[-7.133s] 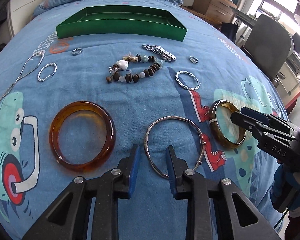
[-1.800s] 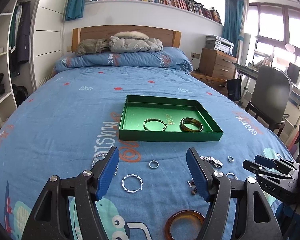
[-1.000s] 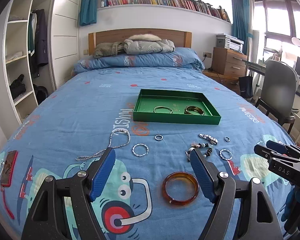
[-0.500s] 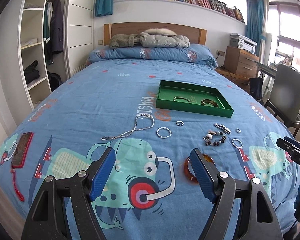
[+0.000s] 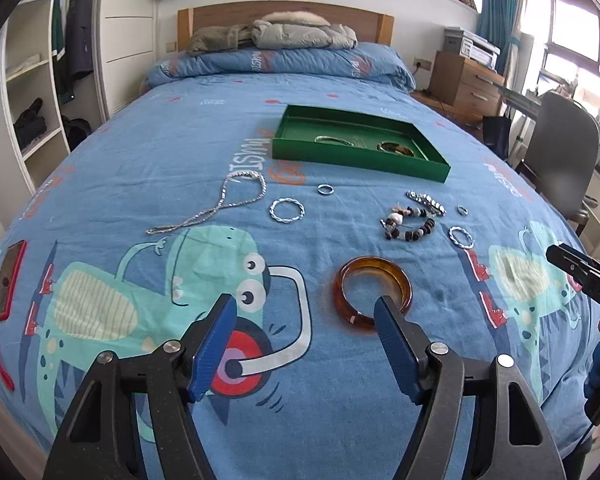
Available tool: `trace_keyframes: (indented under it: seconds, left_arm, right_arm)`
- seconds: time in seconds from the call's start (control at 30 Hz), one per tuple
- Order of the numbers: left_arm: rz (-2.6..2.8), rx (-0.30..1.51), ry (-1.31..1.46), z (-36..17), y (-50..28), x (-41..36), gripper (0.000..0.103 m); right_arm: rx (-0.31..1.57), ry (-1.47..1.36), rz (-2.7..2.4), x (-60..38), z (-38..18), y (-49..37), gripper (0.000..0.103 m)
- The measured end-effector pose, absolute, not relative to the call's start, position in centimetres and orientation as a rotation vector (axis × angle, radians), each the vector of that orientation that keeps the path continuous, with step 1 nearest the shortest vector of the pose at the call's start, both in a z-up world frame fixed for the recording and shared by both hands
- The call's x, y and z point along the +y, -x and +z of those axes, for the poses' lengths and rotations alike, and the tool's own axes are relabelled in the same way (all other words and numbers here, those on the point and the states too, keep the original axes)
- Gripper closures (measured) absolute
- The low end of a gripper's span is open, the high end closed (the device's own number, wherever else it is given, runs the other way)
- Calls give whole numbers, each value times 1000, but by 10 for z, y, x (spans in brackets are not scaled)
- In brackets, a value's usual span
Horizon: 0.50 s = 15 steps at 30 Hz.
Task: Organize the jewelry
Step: 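Grasp the amber bangle with the left tool while the right tool grasps the twisted silver bracelet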
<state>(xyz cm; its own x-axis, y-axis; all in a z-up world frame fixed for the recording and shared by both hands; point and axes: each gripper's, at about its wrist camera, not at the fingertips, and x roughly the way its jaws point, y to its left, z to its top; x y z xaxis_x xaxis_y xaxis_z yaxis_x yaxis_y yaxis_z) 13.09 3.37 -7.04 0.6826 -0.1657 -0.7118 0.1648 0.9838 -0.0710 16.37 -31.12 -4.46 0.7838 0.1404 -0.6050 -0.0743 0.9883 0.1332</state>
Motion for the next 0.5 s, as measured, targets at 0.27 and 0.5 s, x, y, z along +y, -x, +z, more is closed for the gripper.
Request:
trace_keyframes:
  seconds: [0.27,0.5]
  left_arm:
    - [-227,921,-47,-114,-182,7,43]
    - [-235,965,-64,-136,-201,-1,46]
  right_arm:
    - [709,-81,180,-301,-67,-197,55]
    - [759,-28,244,-284,-87,-240,55]
